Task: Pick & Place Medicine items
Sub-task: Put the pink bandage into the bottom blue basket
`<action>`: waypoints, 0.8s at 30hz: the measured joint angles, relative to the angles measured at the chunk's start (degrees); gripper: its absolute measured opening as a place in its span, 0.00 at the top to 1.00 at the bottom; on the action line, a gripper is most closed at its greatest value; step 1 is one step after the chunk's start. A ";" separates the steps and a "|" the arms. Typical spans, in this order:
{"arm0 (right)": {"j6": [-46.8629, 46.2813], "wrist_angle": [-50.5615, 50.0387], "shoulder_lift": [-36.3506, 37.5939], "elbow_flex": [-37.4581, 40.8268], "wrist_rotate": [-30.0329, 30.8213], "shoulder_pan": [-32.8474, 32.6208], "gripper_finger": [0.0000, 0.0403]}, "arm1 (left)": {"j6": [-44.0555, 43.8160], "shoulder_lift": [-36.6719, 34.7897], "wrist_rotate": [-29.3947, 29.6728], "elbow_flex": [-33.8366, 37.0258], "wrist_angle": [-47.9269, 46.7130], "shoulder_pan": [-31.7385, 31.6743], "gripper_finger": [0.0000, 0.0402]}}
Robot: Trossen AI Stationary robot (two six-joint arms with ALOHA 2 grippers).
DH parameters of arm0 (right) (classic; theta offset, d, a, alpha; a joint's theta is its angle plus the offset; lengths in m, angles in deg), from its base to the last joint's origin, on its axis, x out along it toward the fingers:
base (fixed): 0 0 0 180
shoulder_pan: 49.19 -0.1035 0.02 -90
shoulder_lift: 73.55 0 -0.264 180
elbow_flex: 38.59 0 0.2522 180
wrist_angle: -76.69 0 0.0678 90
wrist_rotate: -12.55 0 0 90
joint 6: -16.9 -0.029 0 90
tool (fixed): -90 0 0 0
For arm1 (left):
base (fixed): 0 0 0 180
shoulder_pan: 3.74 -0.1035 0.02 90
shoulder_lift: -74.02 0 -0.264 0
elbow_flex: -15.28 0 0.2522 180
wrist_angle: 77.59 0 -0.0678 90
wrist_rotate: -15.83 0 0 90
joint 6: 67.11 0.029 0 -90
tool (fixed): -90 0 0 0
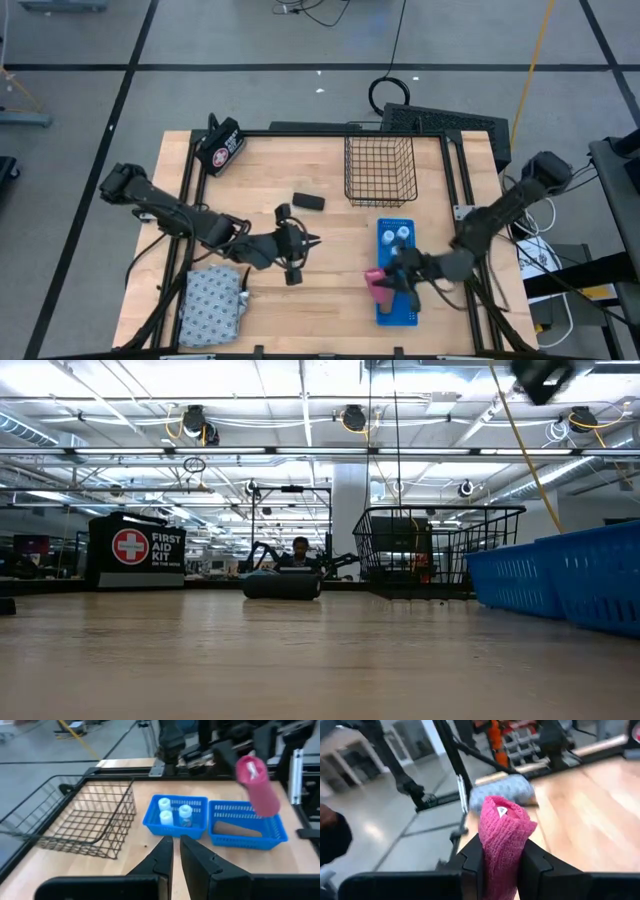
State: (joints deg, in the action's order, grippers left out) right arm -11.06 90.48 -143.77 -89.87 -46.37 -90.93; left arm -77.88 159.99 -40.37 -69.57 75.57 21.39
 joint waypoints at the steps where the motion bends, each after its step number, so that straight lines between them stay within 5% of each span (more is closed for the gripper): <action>1: -2.03 -1.96 0.29 0.00 3.25 -2.41 0.85 | -0.27 0.10 1.18 0.00 -0.38 0.26 0.89; 10: -20.76 -12.30 -2.98 0.00 24.12 -18.16 0.85 | -3.51 1.06 2.67 0.00 -0.47 0.12 0.89; 24: -22.98 -8.40 -19.20 0.00 29.06 -23.95 0.85 | -4.89 1.03 2.31 0.00 -0.46 -0.25 0.89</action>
State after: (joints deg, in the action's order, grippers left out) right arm -34.05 82.09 -162.97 -89.87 -17.31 -114.88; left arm -82.77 161.02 -38.06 -69.57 75.11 21.14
